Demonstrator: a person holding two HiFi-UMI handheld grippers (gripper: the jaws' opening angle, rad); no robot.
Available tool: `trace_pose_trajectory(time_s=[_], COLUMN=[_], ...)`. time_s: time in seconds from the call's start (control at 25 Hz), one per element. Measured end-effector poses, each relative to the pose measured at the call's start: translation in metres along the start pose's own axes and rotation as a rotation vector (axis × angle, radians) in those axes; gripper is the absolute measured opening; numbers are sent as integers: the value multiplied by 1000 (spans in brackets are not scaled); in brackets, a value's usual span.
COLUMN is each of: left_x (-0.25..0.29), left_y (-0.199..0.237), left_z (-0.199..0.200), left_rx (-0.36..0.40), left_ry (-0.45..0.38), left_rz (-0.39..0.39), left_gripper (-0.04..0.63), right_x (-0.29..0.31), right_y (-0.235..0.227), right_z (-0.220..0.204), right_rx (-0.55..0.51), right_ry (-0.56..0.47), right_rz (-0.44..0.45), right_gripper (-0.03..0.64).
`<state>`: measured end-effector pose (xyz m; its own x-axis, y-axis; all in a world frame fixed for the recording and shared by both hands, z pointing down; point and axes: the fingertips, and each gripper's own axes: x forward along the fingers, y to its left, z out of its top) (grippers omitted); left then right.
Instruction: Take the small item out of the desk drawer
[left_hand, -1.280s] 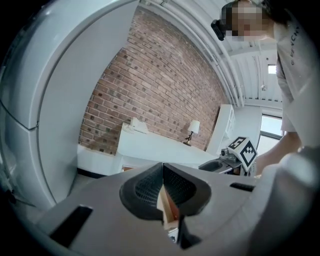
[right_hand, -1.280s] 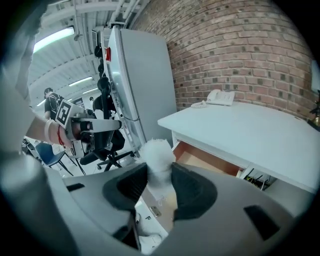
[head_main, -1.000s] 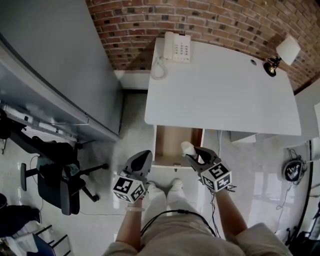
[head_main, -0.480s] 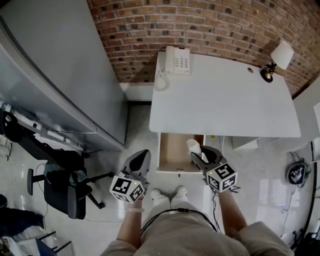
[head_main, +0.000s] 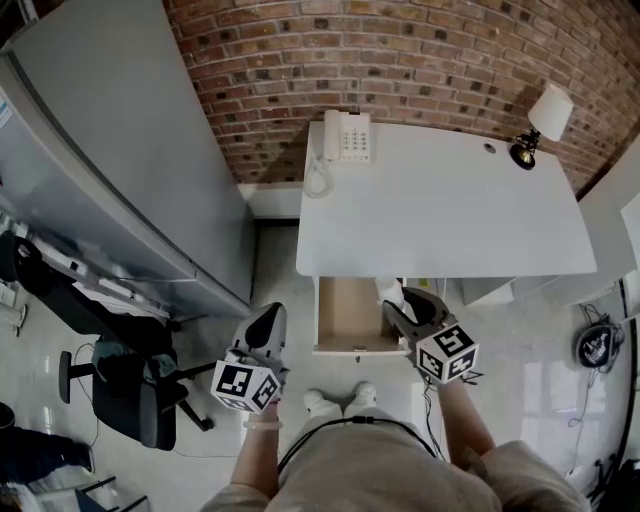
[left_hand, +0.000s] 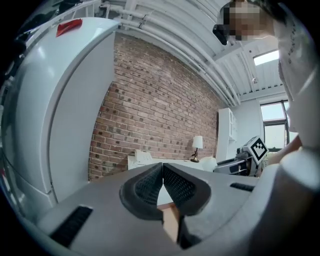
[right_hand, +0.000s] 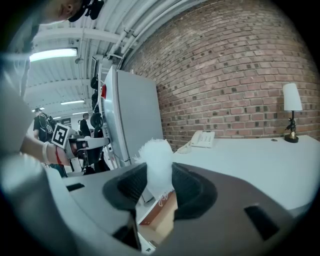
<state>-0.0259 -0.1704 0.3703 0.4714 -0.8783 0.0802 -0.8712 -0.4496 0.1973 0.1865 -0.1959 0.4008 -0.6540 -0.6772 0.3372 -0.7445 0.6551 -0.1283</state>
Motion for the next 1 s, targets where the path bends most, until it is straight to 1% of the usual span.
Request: trace_pose_trajectory(time_s=[0.36, 0.76, 1.0], left_x=[-18, -42, -48], left_y=[15, 42, 49], left_z=[31, 47, 51], left_rx=[46, 62, 72], left_ry=[-54, -92, -100], left_rz=[75, 179, 216], left_gripper=[5, 6, 5], right_x=[-8, -8, -6], right_y=[-1, -2, -3], right_z=[29, 43, 48], right_rx=[-12, -19, -28], right_ry=[-68, -104, -111], right_rz=[0, 3, 6], right_gripper=[163, 163, 163])
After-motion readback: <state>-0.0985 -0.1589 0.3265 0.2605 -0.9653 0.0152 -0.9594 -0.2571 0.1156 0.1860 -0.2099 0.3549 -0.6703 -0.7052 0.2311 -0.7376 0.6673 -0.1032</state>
